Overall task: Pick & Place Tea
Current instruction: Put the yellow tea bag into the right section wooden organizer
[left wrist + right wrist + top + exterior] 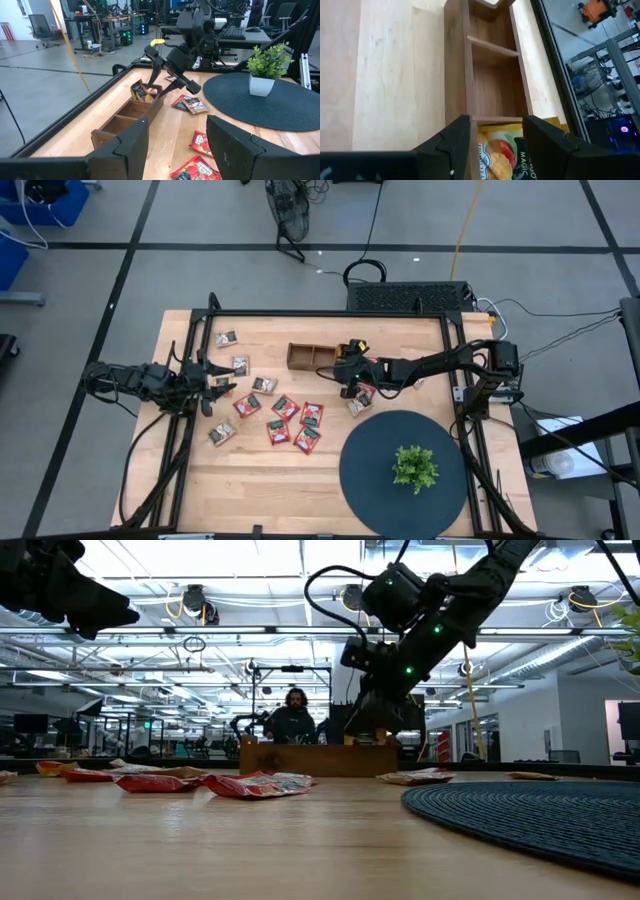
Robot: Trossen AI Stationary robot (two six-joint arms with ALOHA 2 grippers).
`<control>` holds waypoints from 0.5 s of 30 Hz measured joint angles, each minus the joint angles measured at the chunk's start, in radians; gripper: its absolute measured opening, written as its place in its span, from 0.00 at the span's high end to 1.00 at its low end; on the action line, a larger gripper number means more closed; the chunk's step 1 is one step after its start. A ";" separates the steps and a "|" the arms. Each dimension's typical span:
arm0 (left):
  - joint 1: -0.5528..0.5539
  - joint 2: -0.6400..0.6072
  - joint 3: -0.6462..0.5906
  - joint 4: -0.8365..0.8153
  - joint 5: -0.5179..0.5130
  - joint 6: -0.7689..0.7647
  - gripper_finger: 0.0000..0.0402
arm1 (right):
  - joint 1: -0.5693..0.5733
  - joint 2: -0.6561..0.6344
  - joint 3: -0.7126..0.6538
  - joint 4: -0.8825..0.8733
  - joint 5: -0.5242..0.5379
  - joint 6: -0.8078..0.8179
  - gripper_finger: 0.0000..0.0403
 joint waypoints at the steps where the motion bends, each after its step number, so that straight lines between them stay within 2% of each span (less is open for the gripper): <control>1: 0.000 0.000 0.000 0.000 0.000 0.000 0.50 | 0.001 -0.003 0.000 0.008 0.000 0.000 0.59; 6: 0.000 0.000 0.000 0.000 0.000 0.000 0.50 | 0.000 -0.034 0.001 0.054 0.002 0.036 0.61; 9: 0.000 0.000 0.000 0.000 0.000 0.000 0.50 | -0.002 -0.065 0.005 0.052 0.000 0.037 0.66; 12: 0.000 0.000 0.000 0.000 0.000 0.000 0.50 | -0.002 -0.111 0.037 0.005 -0.015 0.008 0.75; 15: 0.000 0.000 0.000 0.000 0.000 0.000 0.50 | -0.015 -0.138 0.128 -0.181 -0.106 0.033 0.90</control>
